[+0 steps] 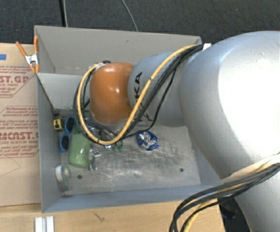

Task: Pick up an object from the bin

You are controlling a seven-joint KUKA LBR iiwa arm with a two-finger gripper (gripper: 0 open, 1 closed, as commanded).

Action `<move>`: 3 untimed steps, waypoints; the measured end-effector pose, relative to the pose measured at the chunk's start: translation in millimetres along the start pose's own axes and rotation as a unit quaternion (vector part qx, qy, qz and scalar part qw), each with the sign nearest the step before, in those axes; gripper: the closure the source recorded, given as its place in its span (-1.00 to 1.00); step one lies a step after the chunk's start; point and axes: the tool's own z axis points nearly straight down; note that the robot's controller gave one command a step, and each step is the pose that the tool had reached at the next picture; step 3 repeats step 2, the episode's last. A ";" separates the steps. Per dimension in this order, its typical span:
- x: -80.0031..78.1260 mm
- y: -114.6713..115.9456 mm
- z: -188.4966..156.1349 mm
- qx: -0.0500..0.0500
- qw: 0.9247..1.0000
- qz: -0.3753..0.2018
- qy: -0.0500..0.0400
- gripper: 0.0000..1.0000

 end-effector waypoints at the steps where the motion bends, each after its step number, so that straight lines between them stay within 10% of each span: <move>1: -0.3 -1.2 -0.8 0.001 1.000 0.000 0.000 1.00; 2: 0.2 -7.4 -118.9 -0.001 1.000 0.023 -0.001 1.00; 3: 0.2 -7.4 -118.9 -0.001 1.000 0.023 -0.001 1.00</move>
Offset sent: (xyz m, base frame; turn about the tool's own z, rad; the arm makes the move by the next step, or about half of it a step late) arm 0.0000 0.0000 0.0000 0.0000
